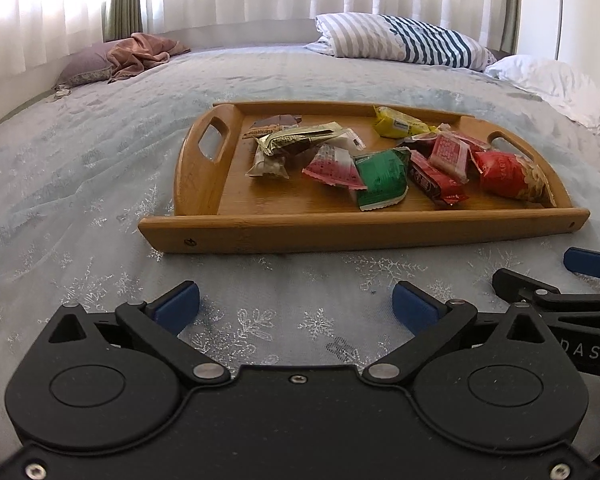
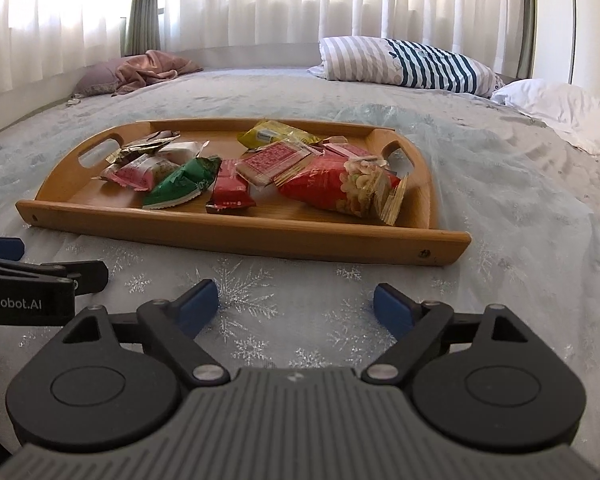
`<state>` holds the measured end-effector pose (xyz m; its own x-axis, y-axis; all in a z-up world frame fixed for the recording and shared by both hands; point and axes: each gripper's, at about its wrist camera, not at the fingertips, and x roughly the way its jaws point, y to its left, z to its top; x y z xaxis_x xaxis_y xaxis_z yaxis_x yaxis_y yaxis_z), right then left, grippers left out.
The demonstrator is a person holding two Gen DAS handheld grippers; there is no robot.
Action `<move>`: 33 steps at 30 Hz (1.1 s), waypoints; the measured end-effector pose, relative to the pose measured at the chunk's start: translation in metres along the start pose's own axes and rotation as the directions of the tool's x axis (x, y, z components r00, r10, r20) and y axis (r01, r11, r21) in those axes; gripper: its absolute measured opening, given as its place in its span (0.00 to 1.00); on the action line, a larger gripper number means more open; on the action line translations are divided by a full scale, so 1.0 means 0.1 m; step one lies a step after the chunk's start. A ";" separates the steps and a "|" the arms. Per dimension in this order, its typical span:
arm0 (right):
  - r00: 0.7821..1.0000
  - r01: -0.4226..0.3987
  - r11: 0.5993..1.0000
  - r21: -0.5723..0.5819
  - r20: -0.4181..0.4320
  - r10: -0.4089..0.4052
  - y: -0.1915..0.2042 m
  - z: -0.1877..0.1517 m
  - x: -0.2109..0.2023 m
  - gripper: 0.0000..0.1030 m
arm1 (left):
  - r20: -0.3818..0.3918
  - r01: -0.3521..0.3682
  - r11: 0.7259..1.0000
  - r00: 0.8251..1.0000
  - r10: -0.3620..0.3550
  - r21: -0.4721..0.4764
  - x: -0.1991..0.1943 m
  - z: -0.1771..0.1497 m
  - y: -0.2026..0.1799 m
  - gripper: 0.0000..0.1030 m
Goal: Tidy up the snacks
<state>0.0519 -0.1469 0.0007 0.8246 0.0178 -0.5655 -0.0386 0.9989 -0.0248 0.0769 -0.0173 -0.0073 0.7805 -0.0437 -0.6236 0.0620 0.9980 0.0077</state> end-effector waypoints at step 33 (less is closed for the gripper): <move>1.000 -0.009 1.000 -0.005 -0.010 0.009 0.02 0.01 0.05 0.97 | 0.002 0.010 1.000 1.000 -0.010 -0.016 0.04 -0.02 0.03 1.00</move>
<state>0.0563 -0.1450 -0.0015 0.8188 0.0268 -0.5735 -0.0494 0.9985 -0.0239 0.0791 -0.0146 -0.0115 0.7811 -0.0540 -0.6221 0.0603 0.9981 -0.0109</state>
